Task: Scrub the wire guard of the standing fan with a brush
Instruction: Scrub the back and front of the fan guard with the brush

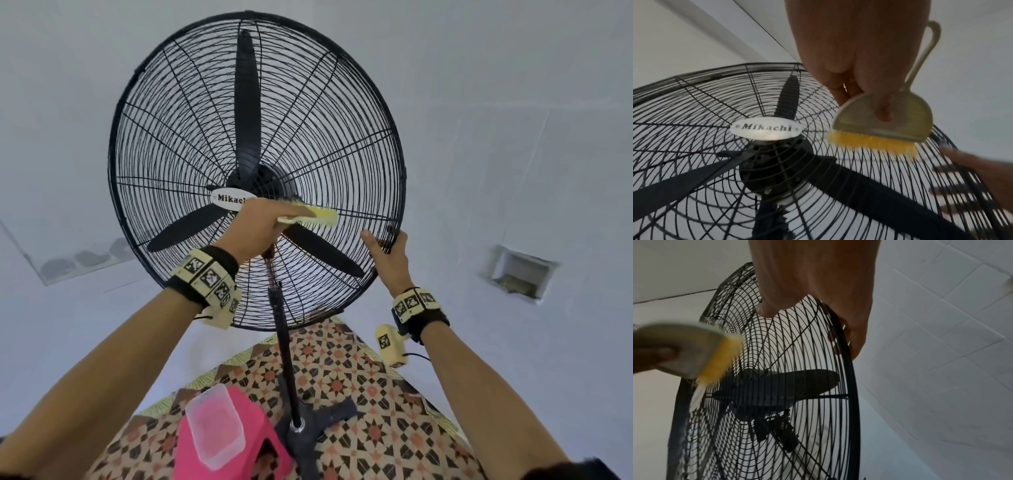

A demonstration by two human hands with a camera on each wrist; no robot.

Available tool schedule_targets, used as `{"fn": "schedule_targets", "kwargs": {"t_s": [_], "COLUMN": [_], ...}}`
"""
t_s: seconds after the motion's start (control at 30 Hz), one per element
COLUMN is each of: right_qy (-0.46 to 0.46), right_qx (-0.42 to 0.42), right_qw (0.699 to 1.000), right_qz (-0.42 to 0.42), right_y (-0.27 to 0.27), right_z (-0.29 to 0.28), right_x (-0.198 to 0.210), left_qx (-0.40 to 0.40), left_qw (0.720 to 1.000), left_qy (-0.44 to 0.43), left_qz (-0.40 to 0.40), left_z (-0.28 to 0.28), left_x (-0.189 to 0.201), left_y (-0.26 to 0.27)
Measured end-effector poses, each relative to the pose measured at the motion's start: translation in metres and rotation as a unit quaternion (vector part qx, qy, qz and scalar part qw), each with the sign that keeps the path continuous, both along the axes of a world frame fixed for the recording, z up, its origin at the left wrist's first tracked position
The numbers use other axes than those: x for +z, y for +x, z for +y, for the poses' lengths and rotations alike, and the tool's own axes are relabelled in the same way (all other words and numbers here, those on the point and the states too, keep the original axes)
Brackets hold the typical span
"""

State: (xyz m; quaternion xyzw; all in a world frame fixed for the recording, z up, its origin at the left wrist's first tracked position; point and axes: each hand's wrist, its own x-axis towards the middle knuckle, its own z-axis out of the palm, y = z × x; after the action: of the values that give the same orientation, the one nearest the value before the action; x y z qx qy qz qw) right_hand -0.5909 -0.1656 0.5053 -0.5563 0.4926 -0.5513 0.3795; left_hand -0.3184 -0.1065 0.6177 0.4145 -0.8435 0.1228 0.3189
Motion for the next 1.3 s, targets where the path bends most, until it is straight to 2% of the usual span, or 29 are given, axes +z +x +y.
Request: {"fn": "schedule_targets", "kwargs": {"t_s": [0.07,0.17,0.23,0.33,0.4,0.47,0.5,0.53,0.63,0.7,0.73,0.8,0.87,0.93,1.0,1.1,1.13,1.2,1.27,1.3], "right_qy": [0.001,0.01,0.01,0.003,0.005,0.012,0.014,0.014,0.014,0.01,0.01,0.015,0.025,0.033,0.034,0.065,0.075,0.092,0.093,0.091], "right_qx": [0.002,0.003,0.004,0.005,0.005,0.002,0.001,0.001,0.0,0.001,0.002,0.004,0.004,0.005,0.007,0.018,0.021,0.024,0.033,0.037], "right_qw": [1.0,1.0,1.0,1.0,1.0,1.0,1.0,1.0,1.0,1.0,1.0,1.0,1.0,0.999,0.999,0.998,0.996,0.994,0.994,0.994], "right_qz": [0.001,0.003,0.0,0.004,0.008,0.009,0.01,0.009,0.011,0.009,0.008,0.01,0.015,0.014,0.008,-0.022,-0.039,-0.05,-0.042,-0.037], "right_y": [-0.001,-0.001,0.0,0.001,0.001,-0.001,-0.002,-0.002,0.0,0.002,0.002,0.002,-0.001,-0.002,-0.001,0.002,0.002,-0.001,-0.005,-0.006], "right_z": [0.001,0.001,0.003,0.005,0.005,0.004,0.005,0.005,0.007,0.009,0.01,0.011,0.012,0.014,0.017,0.014,0.007,-0.005,-0.013,-0.012], "right_x": [0.0,0.003,0.004,0.003,0.004,0.005,0.005,0.005,0.005,0.005,0.006,0.008,0.011,0.013,0.016,0.017,0.014,0.006,-0.002,-0.003], "left_qx": [0.016,0.071,0.065,0.008,0.014,0.077,0.094,0.09,0.019,-0.023,-0.027,-0.006,0.016,0.034,0.037,0.0,-0.001,0.008,0.041,0.049], "left_qw": [0.998,0.978,0.985,1.0,0.997,0.978,0.97,0.97,0.995,0.999,0.999,0.997,0.988,0.975,0.979,0.998,0.999,0.997,0.984,0.98], "left_qy": [0.038,0.1,0.073,-0.005,0.017,0.07,0.082,0.085,0.025,-0.024,-0.035,-0.027,0.025,0.077,0.069,-0.014,-0.023,0.011,0.066,0.084], "left_qz": [-0.054,-0.167,-0.145,-0.028,-0.071,-0.18,-0.21,-0.207,-0.09,-0.015,-0.016,-0.07,-0.149,-0.207,-0.186,-0.057,-0.043,-0.076,-0.161,-0.176], "left_z": [-0.005,-0.003,-0.003,-0.004,-0.006,-0.006,-0.004,-0.002,0.002,0.001,0.0,0.0,-0.001,0.002,0.003,0.004,0.006,0.007,0.011,0.014], "left_x": [-0.009,-0.013,-0.004,0.002,-0.007,-0.018,-0.02,-0.019,-0.01,-0.006,-0.007,-0.018,-0.03,-0.026,-0.011,0.01,0.01,-0.004,-0.027,-0.035], "left_y": [0.0,0.005,0.003,-0.006,-0.008,-0.009,-0.009,-0.008,-0.008,-0.014,-0.019,-0.024,-0.022,-0.018,-0.019,-0.025,-0.027,-0.026,-0.018,-0.012]}}
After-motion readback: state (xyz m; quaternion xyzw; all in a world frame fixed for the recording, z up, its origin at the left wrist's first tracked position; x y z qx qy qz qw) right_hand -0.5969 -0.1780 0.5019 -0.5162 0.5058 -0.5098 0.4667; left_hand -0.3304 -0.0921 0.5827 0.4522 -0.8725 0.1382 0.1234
